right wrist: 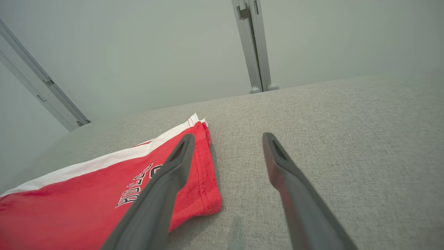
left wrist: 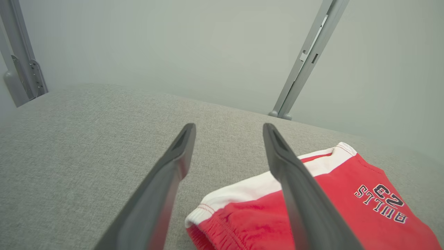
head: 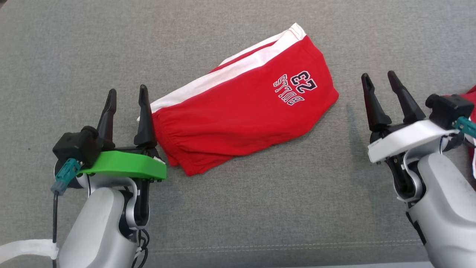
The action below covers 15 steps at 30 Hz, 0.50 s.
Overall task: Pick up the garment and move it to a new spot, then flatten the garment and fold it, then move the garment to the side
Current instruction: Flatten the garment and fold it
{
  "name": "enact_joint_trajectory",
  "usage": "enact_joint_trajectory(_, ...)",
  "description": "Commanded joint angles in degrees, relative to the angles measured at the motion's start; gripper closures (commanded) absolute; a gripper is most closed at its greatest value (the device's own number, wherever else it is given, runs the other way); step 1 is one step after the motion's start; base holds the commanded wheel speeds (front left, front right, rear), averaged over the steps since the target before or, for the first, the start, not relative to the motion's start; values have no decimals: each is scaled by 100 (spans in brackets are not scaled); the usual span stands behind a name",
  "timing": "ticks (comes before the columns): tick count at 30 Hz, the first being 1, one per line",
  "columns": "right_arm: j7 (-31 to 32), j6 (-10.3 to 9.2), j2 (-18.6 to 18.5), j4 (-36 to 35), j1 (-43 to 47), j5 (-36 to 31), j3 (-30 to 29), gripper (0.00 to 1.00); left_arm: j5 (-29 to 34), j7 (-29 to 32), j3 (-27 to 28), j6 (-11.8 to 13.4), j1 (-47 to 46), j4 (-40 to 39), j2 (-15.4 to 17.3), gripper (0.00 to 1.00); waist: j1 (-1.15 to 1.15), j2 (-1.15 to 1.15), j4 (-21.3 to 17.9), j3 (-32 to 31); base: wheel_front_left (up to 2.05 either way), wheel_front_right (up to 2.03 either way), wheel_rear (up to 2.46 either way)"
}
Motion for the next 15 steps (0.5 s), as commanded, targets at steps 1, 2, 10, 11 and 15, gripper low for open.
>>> enact_joint_trajectory(1, -18, 0, 87, -140, 226, -207, -114, 0, 78, -28, 63, 5, 124, -6, 26, 0, 1, 0, -273, -269, 0, 0, 0)
enact_joint_trajectory(2, -18, 1, 181, -261, 415, -352, -212, 0, 120, -28, 114, -2, 177, -13, 15, 0, 1, 0, -310, -309, 0, 0, 0)
enact_joint_trajectory(10, -19, 0, 624, -935, 1524, -1260, -773, 0, 636, -28, 267, 147, 714, 111, 102, 0, 1, 0, -495, -633, 0, 0, 0)
enact_joint_trajectory(11, 21, 0, 630, -994, 1624, -1347, -804, 0, 703, -28, 266, 179, 788, 118, 128, 0, 1, 0, -507, -666, 0, 0, 0)
enact_joint_trajectory(15, 177, 0, 719, -1214, 1938, -1467, -901, 0, 841, -29, 267, 296, 1039, 101, 147, 0, 1, 0, -520, -750, 0, 0, 0)
